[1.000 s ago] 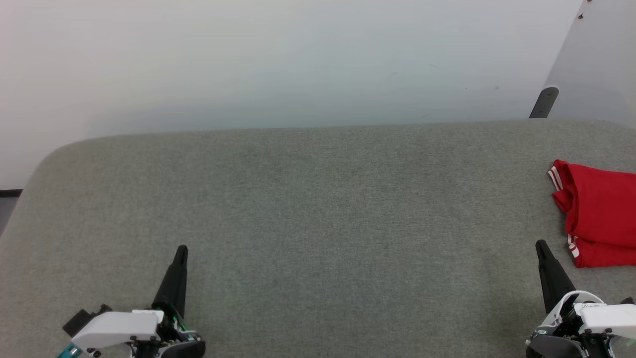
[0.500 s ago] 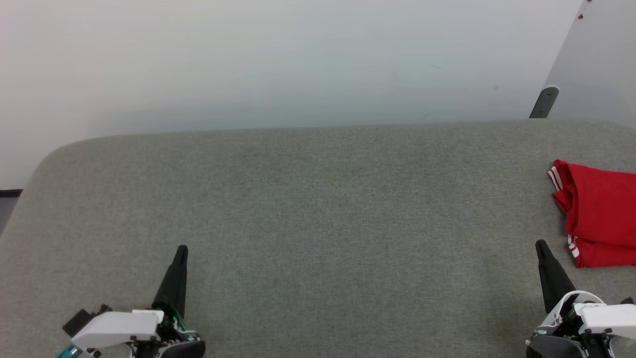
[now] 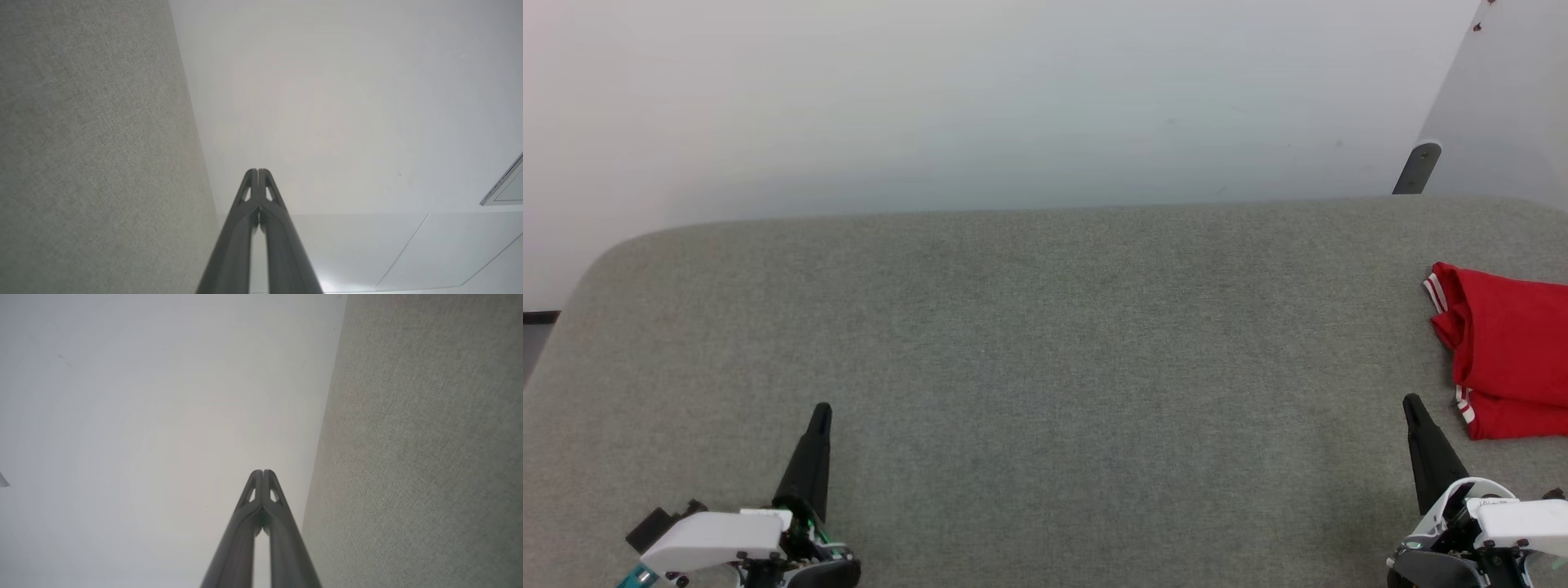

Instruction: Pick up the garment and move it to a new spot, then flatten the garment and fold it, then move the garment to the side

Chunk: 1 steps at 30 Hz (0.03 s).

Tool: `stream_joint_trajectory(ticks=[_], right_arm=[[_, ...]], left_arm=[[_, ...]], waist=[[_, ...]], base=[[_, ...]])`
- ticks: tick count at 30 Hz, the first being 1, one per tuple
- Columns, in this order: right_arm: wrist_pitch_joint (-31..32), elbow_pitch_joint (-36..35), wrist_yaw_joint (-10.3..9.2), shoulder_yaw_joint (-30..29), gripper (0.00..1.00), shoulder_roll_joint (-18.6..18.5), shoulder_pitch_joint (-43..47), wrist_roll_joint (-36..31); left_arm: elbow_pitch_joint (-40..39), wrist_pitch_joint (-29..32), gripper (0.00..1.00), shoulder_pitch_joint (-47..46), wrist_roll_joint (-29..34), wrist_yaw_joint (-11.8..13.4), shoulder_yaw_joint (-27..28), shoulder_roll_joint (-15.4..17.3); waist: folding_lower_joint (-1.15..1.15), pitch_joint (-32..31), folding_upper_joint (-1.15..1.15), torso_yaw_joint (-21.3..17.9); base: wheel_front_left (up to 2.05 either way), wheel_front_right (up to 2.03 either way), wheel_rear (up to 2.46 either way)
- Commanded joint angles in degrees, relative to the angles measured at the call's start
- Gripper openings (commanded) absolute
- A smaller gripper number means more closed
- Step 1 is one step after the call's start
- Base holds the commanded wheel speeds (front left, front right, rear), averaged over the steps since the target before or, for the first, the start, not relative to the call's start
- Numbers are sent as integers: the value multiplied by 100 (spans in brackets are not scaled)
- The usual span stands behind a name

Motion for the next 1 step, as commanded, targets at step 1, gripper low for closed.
stream_joint_trajectory(ticks=[1], right_arm=[[9, -16, 2, 4, 0, 16, -14, 24]], left_arm=[[-8, 15, 0, -47, -20, -31, 13, -4]], waist=[[0, 0, 0, 0]], base=[[0, 0, 0]])
